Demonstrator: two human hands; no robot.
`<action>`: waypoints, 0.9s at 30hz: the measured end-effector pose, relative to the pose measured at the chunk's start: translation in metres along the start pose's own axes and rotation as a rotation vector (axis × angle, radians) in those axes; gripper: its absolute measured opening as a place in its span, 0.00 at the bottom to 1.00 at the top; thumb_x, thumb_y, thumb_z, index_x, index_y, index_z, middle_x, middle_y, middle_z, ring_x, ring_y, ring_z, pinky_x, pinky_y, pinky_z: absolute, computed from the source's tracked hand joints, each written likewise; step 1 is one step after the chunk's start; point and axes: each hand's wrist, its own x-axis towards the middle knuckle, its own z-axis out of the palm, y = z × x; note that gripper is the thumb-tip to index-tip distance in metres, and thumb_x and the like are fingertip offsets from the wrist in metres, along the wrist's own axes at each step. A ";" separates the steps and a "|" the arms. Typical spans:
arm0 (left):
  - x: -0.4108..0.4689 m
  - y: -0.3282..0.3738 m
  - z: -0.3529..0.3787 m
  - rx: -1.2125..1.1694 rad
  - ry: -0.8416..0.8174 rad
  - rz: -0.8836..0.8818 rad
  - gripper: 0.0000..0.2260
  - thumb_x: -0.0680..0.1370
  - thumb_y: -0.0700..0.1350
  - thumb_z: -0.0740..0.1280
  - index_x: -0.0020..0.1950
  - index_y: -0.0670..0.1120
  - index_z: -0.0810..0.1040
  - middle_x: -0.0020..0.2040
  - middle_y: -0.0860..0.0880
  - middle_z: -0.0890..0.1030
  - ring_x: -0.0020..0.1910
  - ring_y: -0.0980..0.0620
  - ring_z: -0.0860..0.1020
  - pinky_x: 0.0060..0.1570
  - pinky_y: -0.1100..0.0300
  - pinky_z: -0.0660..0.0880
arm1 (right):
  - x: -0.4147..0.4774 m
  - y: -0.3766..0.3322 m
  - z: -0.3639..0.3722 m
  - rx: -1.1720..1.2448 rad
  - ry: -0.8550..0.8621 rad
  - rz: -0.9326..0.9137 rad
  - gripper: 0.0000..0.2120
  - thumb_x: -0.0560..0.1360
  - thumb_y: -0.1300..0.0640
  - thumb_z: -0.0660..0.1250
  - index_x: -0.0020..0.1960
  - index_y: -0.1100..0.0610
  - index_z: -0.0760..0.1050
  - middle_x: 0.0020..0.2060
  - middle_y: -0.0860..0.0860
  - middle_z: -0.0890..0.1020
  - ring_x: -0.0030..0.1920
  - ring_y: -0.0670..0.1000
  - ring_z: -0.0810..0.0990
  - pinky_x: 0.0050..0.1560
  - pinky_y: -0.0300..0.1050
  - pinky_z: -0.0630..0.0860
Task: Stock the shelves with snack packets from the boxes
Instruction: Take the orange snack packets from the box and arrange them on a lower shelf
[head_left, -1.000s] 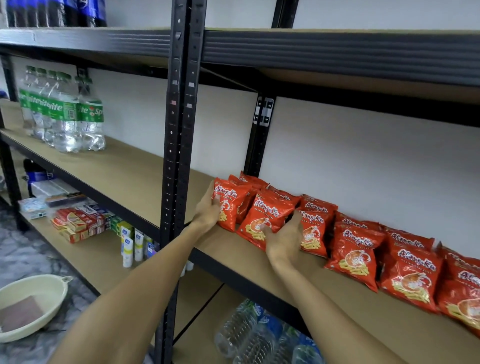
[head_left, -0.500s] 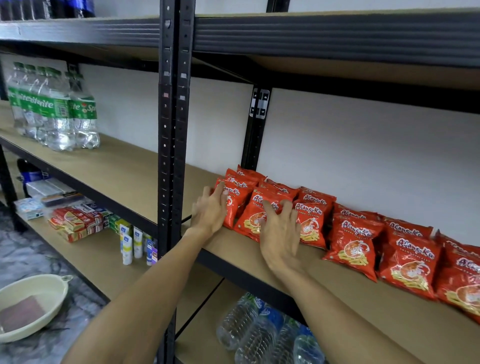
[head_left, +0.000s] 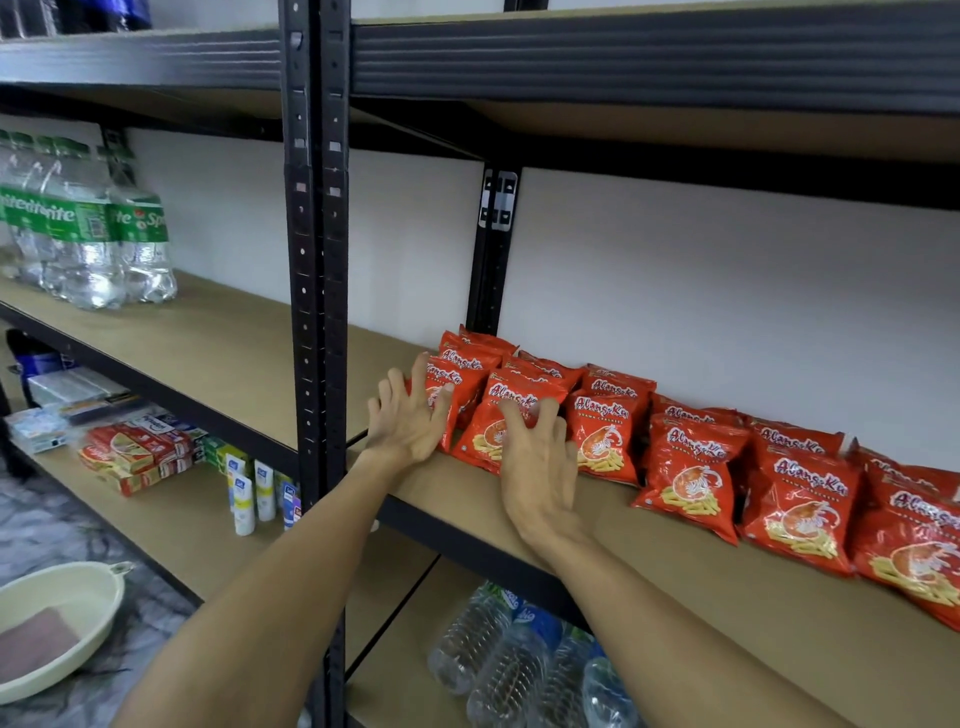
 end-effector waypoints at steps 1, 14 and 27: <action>0.000 0.001 -0.001 -0.001 0.010 0.020 0.27 0.82 0.63 0.47 0.77 0.51 0.52 0.59 0.45 0.66 0.57 0.46 0.68 0.59 0.49 0.67 | -0.002 0.000 0.001 0.002 -0.011 -0.007 0.25 0.77 0.65 0.66 0.71 0.49 0.69 0.61 0.56 0.68 0.57 0.57 0.73 0.53 0.56 0.75; 0.002 -0.002 0.004 0.082 -0.098 0.026 0.26 0.84 0.62 0.43 0.80 0.55 0.46 0.70 0.42 0.65 0.67 0.43 0.66 0.67 0.44 0.63 | -0.011 0.003 -0.004 0.019 -0.090 -0.036 0.20 0.80 0.53 0.64 0.72 0.51 0.70 0.65 0.55 0.69 0.62 0.56 0.73 0.57 0.57 0.78; -0.007 0.008 -0.006 0.123 0.110 0.081 0.26 0.83 0.61 0.45 0.78 0.52 0.56 0.72 0.42 0.68 0.67 0.41 0.71 0.66 0.43 0.65 | -0.017 0.024 -0.032 0.136 -0.088 -0.109 0.18 0.81 0.51 0.62 0.70 0.51 0.72 0.60 0.51 0.73 0.58 0.52 0.75 0.58 0.51 0.76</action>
